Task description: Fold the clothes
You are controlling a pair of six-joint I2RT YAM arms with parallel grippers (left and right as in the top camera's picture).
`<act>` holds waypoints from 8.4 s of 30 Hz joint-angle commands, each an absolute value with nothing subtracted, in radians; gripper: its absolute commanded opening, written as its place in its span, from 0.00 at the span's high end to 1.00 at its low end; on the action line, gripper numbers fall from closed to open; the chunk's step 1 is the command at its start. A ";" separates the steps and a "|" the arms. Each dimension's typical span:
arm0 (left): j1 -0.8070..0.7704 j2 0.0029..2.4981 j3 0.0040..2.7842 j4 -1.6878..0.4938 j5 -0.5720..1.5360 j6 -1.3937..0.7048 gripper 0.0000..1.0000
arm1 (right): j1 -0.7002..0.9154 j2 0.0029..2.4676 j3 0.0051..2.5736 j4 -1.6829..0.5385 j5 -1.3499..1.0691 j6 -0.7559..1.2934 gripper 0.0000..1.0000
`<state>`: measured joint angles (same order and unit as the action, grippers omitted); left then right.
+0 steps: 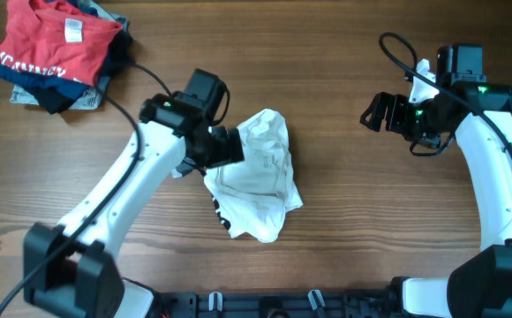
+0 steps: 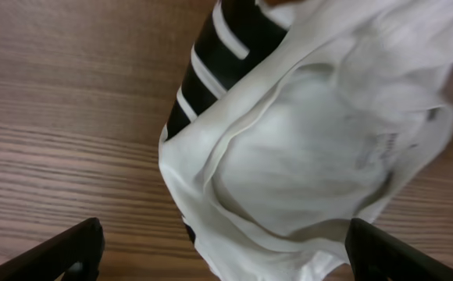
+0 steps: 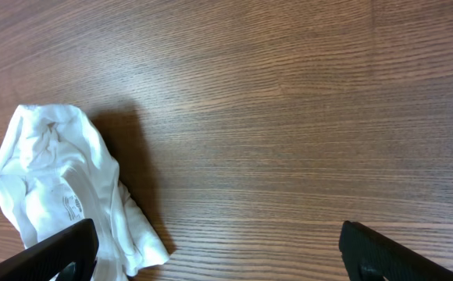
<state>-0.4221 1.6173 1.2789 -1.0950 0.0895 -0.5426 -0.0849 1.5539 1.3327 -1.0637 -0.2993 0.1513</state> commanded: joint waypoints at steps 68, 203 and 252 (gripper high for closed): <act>-0.477 1.751 1.130 -0.902 -0.006 -0.554 0.72 | -0.082 1.558 1.333 -1.099 -0.316 0.105 0.00; -0.147 1.452 1.255 -1.329 -0.103 -0.747 0.00 | 0.568 1.637 1.240 -0.999 -0.367 -0.131 0.25; -0.105 1.452 1.255 -1.348 -0.103 -0.738 0.00 | 0.583 1.589 1.028 -0.649 -0.443 0.000 0.48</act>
